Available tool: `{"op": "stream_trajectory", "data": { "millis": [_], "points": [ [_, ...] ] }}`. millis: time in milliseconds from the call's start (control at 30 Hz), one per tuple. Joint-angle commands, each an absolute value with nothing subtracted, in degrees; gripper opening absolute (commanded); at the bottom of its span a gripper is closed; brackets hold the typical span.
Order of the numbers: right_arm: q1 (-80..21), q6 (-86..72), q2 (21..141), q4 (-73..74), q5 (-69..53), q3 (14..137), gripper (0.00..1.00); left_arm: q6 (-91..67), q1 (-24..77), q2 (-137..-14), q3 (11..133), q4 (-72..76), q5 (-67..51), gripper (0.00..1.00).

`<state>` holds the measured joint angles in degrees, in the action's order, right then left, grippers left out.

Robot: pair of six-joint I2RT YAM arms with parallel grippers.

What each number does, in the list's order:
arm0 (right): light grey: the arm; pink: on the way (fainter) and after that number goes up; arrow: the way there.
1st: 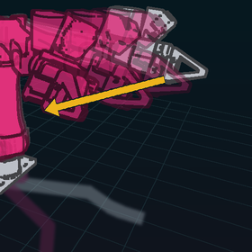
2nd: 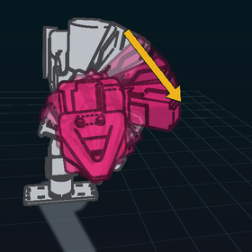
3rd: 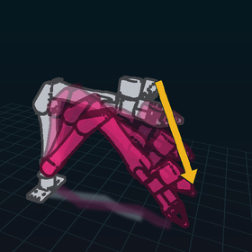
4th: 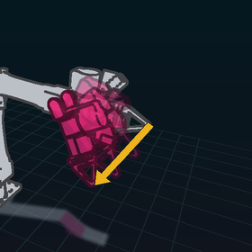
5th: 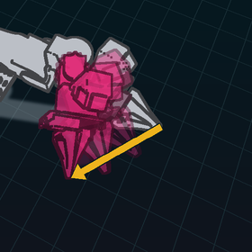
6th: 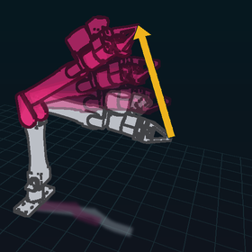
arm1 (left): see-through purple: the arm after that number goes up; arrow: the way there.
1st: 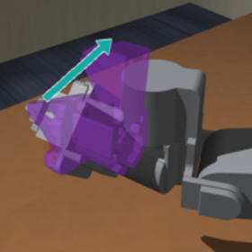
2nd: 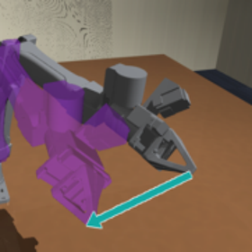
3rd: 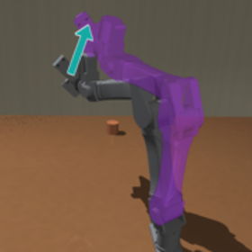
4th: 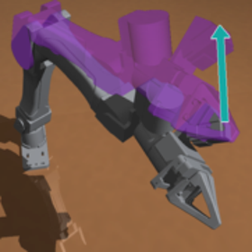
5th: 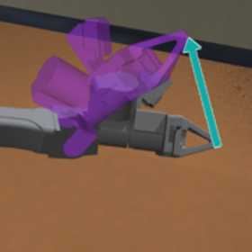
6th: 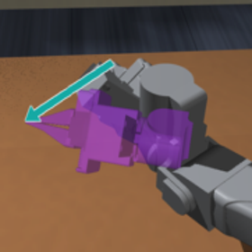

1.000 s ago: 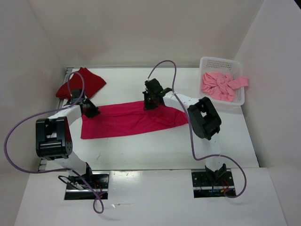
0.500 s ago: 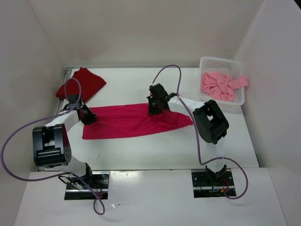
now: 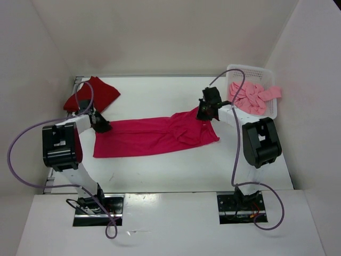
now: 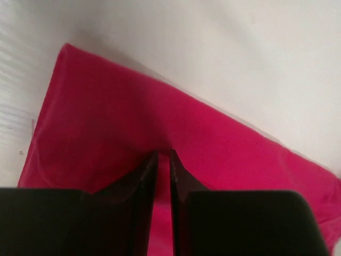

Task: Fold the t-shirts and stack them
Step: Rotate the tshirt 90 degrees

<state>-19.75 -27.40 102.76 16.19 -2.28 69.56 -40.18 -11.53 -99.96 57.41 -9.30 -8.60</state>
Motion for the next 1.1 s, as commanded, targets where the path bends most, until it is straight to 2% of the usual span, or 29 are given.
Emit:
{"op": "stream_trajectory", "data": {
  "millis": [0,233,467,533,633,733,767,800,833,933,967,1033,1067],
  "points": [
    [-18.19,-27.33,101.68,14.85,0.26,68.64,0.06,-39.02,-13.44,-101.25,56.52,-9.58,-8.96,0.23],
    [-18.19,-31.46,110.64,12.93,0.26,73.47,0.06,-40.43,-19.50,-95.46,49.05,-11.69,-9.32,0.27],
    [-18.19,-34.19,120.05,13.80,1.49,80.67,0.06,-40.96,-22.67,-80.45,42.19,-16.42,-10.37,0.33],
    [-18.19,-34.80,123.21,15.28,1.49,84.71,0.06,-40.43,-23.20,-76.14,41.66,-18.79,-10.37,0.39],
    [-18.19,-35.33,130.49,17.31,0.62,95.06,0.06,-39.12,-23.20,-72.18,42.71,-22.13,-11.59,0.52],
    [-18.19,-35.86,142.70,23.10,-1.23,115.08,0.07,-38.59,-23.20,-70.14,44.20,-22.76,-15.63,0.60],
    [-18.72,-36.38,146.04,27.12,-2.54,128.27,0.07,-38.58,-23.20,-70.14,44.21,-22.76,-17.65,0.64],
    [-18.72,-36.39,149.29,29.33,-5.42,135.37,0.12,-37.80,-22.59,-70.14,45.60,-23.63,-17.67,0.66],
    [-19.42,-35.78,155.68,32.14,-5.97,151.36,0.14,-37.79,-22.59,-70.14,46.49,-24.86,-17.67,0.66],
    [-20.04,-35.77,165.03,45.41,-8.41,177.20,0.22,-36.21,-19.26,-70.66,48.77,-25.49,-16.88,0.67],
    [-20.04,-36.29,160.88,41.52,-10.18,172.14,0.27,-36.21,-18.47,-70.66,48.78,-25.49,-17.66,0.67],
    [-20.82,-34.38,150.54,40.78,-7.06,162.22,0.34,-36.91,-17.40,-72.24,48.78,-22.77,-19.24,0.58],
    [-22.74,-30.80,147.25,40.78,-4.68,159.46,0.37,-37.52,-16.71,-72.86,48.78,-21.89,-19.94,0.49]
  ]
}}
